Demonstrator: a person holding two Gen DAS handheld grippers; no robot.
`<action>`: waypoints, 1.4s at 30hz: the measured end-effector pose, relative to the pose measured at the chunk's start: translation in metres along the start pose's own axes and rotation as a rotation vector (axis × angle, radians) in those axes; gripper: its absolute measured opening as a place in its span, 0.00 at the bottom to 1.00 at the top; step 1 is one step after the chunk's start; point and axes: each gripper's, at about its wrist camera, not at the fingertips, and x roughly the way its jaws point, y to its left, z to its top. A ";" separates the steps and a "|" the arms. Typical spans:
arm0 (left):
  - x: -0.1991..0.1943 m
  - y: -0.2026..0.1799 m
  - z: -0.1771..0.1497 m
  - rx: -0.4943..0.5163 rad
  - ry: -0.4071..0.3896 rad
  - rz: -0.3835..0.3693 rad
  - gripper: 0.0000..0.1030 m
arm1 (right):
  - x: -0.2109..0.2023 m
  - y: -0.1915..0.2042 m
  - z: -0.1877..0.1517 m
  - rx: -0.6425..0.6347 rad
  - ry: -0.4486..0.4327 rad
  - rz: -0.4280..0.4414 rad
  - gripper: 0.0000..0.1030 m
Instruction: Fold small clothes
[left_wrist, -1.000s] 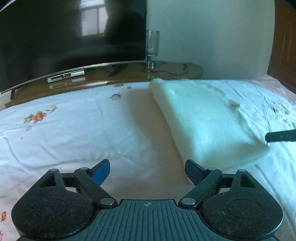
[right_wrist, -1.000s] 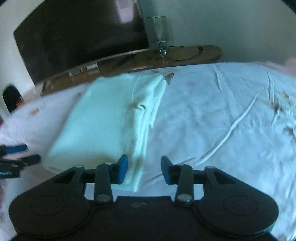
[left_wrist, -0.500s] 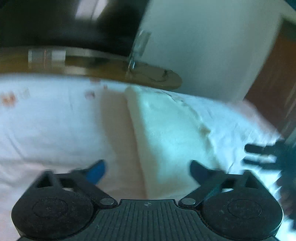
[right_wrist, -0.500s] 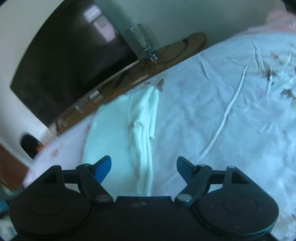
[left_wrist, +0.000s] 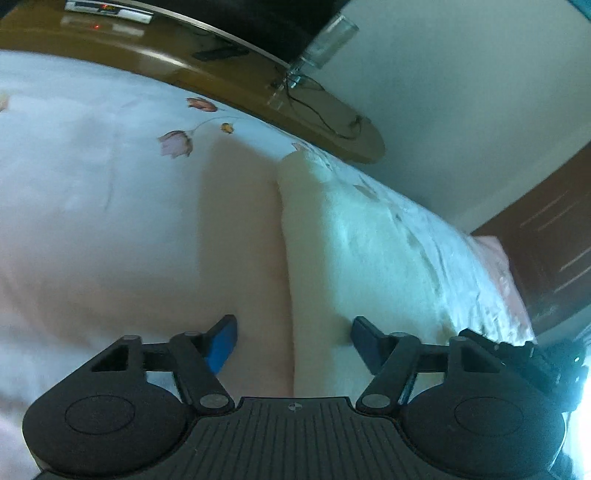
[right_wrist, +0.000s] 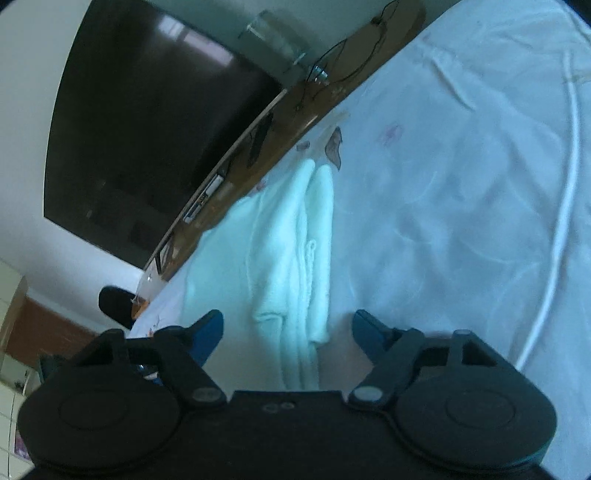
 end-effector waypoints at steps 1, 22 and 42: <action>0.003 0.000 0.003 0.006 0.007 -0.010 0.65 | 0.003 0.000 0.002 -0.003 0.003 0.006 0.73; 0.042 -0.058 0.018 0.238 0.008 0.061 0.40 | 0.044 0.044 0.003 -0.322 0.028 -0.101 0.36; -0.065 -0.091 0.016 0.390 -0.091 0.158 0.31 | 0.009 0.147 -0.024 -0.529 -0.060 -0.168 0.29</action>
